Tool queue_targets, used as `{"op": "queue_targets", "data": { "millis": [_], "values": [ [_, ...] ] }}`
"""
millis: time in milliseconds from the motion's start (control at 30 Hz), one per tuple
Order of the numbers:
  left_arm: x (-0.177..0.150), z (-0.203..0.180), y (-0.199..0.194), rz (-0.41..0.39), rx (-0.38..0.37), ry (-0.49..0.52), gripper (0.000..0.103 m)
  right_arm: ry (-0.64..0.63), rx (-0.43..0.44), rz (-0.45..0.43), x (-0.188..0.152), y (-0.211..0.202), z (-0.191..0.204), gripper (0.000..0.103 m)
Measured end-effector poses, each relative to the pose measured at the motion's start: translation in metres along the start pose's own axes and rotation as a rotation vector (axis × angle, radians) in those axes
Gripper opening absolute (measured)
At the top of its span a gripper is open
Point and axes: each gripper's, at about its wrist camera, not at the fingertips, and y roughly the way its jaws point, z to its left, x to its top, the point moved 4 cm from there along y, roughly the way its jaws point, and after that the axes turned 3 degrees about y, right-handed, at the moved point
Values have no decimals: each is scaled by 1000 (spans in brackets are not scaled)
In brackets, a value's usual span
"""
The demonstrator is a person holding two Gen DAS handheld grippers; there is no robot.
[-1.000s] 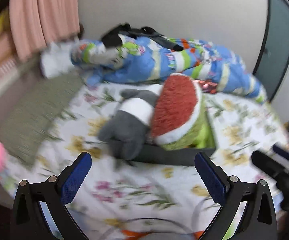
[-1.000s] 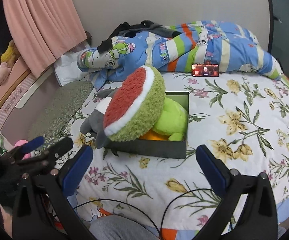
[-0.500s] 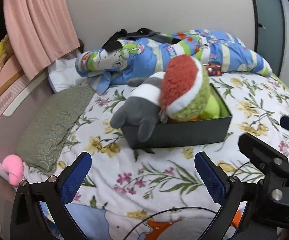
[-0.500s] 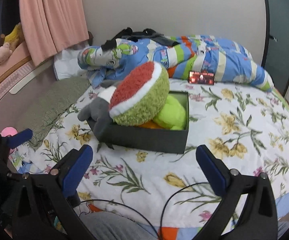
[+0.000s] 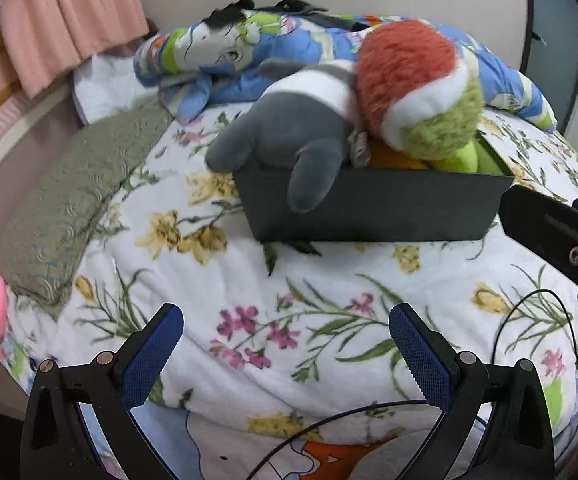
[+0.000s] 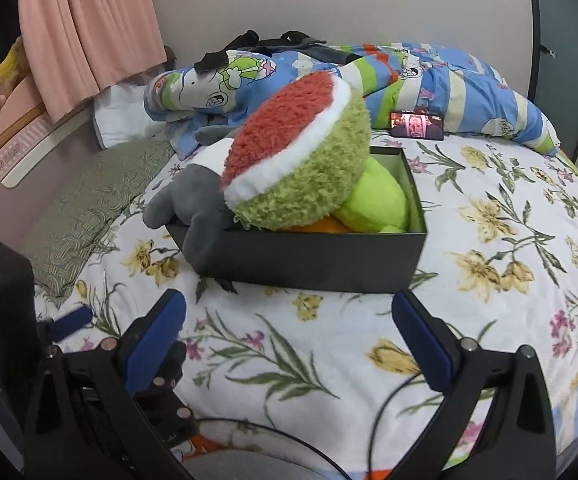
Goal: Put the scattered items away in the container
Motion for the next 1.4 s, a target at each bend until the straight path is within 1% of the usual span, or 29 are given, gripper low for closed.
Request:
{"op": "queue_targets", "data": {
  "millis": [133, 267, 367, 467, 533, 633, 700, 833, 967, 1133, 1400],
  "values": [
    [-1, 11, -3, -32, -11, -46, 103, 28, -10, 4, -7, 15, 4, 103],
    [4, 19, -17, -89, -2, -66, 103, 97, 7, -48, -19, 18, 3, 103],
    [3, 19, -19, -97, 49, -21, 103, 121, 25, -81, -28, 19, 3, 103],
    [0, 15, -16, -82, 66, 15, 103, 154, 34, -55, -37, 25, 0, 103],
    [0, 13, -18, -81, 70, 24, 103, 153, 42, -32, -39, 25, 0, 103],
    [4, 7, -29, -104, 81, 43, 103, 146, 45, -67, -35, 11, 1, 103],
    [8, 4, -41, -133, 83, 43, 103, 152, 65, -89, -30, 0, 1, 103],
    [11, 1, -61, -188, 65, 10, 103, 159, 78, -124, -24, -19, -2, 103],
    [12, -5, -66, -206, 37, 15, 103, 179, 73, -142, -25, -30, -9, 103],
    [13, -9, -63, -214, -7, -1, 103, 182, 54, -144, -23, -34, -15, 103],
    [11, -16, -54, -206, 2, 26, 103, 161, 45, -135, -23, -31, -11, 103]
  ]
}}
